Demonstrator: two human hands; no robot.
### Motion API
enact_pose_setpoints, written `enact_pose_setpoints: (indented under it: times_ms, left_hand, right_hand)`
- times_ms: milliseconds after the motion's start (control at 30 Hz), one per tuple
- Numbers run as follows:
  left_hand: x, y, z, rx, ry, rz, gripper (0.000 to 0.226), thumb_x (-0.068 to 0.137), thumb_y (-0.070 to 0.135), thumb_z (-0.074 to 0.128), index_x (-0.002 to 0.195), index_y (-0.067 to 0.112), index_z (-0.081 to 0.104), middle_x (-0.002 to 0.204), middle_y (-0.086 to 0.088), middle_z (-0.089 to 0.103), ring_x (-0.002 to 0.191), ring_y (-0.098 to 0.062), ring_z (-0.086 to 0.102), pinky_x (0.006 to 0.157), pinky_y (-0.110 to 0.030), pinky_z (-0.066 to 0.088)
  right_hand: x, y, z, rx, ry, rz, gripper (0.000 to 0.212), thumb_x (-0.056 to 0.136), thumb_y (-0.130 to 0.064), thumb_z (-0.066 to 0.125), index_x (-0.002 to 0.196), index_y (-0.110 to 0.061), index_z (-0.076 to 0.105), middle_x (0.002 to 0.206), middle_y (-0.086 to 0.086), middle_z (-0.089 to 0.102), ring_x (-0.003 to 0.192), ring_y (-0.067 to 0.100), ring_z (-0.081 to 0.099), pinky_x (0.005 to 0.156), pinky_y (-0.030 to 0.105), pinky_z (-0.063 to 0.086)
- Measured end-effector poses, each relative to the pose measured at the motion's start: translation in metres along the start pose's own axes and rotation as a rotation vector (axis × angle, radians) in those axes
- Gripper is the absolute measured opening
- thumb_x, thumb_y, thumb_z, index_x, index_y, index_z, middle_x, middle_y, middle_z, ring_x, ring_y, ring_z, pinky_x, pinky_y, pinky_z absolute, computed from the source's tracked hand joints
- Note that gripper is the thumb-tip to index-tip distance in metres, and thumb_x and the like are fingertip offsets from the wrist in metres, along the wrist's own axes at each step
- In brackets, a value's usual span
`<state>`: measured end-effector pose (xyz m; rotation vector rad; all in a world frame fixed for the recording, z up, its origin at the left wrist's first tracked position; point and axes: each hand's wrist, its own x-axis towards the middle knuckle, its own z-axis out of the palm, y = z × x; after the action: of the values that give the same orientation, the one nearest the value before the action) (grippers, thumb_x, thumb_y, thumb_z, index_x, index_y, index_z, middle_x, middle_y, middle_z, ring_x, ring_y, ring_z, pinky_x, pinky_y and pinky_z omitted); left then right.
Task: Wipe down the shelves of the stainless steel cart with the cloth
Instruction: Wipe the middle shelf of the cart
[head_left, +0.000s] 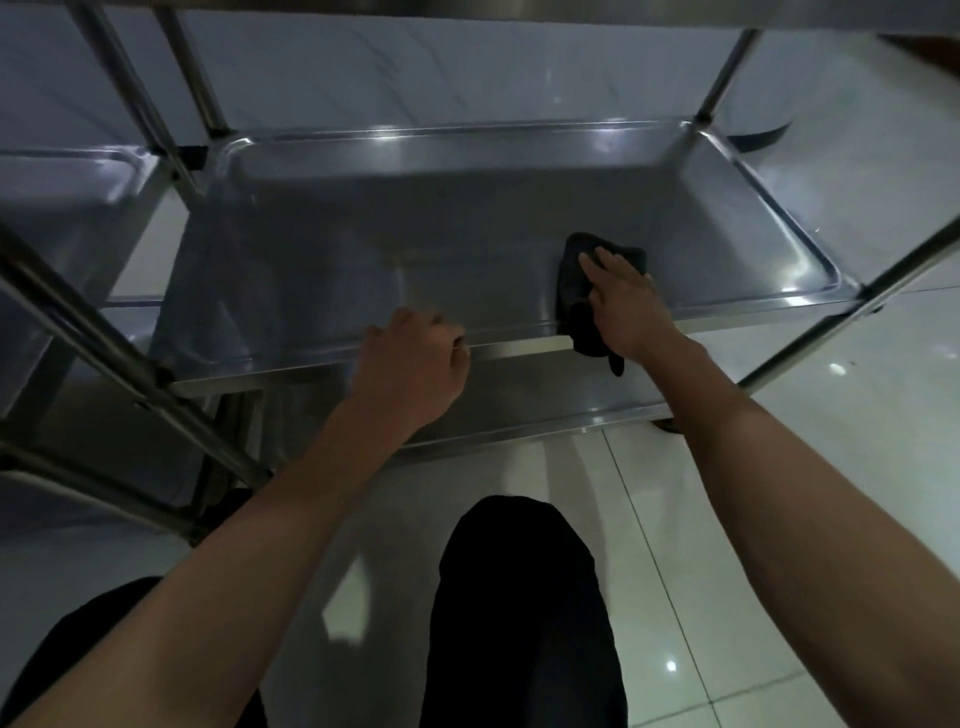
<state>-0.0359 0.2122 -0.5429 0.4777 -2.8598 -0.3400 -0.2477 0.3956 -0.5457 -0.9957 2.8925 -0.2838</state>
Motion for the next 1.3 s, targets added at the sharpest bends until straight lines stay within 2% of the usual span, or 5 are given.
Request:
enact_pose_setpoints:
  times_ms: [300, 633, 900, 1033, 1300]
  left_hand:
    - [-0.011, -0.020, -0.006, -0.026, -0.013, 0.063, 0.034, 0.096, 0.039, 0.052, 0.125, 0.025, 0.064, 0.124, 0.003, 0.062, 0.114, -0.025, 0.055, 0.093, -0.044, 0.047]
    - [-0.055, -0.128, -0.042, 0.123, 0.091, -0.249, 0.029, 0.095, 0.038, 0.053, 0.109, 0.018, 0.069, 0.115, -0.008, 0.065, 0.108, -0.034, 0.058, 0.092, -0.050, 0.048]
    - [-0.088, -0.145, -0.037, 0.150, 0.182, -0.266, 0.034, 0.094, 0.032, 0.045, 0.105, 0.012, 0.069, 0.106, -0.009, 0.058, 0.101, -0.031, 0.056, 0.080, -0.046, 0.054]
    - [-0.097, -0.144, -0.032, 0.080, 0.241, -0.267, 0.022, 0.092, 0.018, 0.059, 0.109, 0.008, 0.068, 0.107, -0.010, 0.061, 0.102, -0.032, 0.057, 0.082, -0.046, 0.054]
    - [-0.103, -0.149, -0.021, 0.099, 0.269, -0.234, 0.040, 0.089, 0.018, 0.050, 0.124, 0.007, 0.065, 0.118, -0.012, 0.053, 0.111, -0.033, 0.048, 0.082, -0.047, 0.054]
  right_hand:
    - [0.010, -0.033, 0.005, -0.015, 0.008, 0.037, 0.053, 0.106, -0.027, 0.028, 0.158, -0.023, 0.021, 0.167, 0.003, 0.013, 0.154, 0.021, 0.009, 0.123, 0.049, 0.011]
    - [0.035, -0.164, 0.041, 0.041, -0.041, -0.189, 0.055, 0.107, -0.036, 0.023, 0.160, -0.024, 0.015, 0.168, 0.004, 0.007, 0.154, 0.026, 0.005, 0.122, 0.053, 0.005]
    - [0.050, -0.261, 0.060, 0.036, -0.100, -0.381, 0.056, 0.107, -0.037, 0.026, 0.160, -0.024, 0.014, 0.168, 0.003, 0.004, 0.154, 0.025, 0.002, 0.122, 0.055, 0.003]
    - [0.058, -0.296, 0.066, 0.009, -0.129, -0.445, 0.055, 0.107, -0.037, 0.025, 0.160, -0.025, 0.014, 0.168, 0.003, 0.004, 0.154, 0.025, 0.003, 0.122, 0.054, 0.004]
    - [0.067, -0.360, 0.077, 0.069, -0.191, -0.548, 0.055, 0.106, -0.035, 0.024, 0.160, -0.030, 0.013, 0.169, -0.001, 0.003, 0.154, 0.022, 0.000, 0.122, 0.050, -0.002]
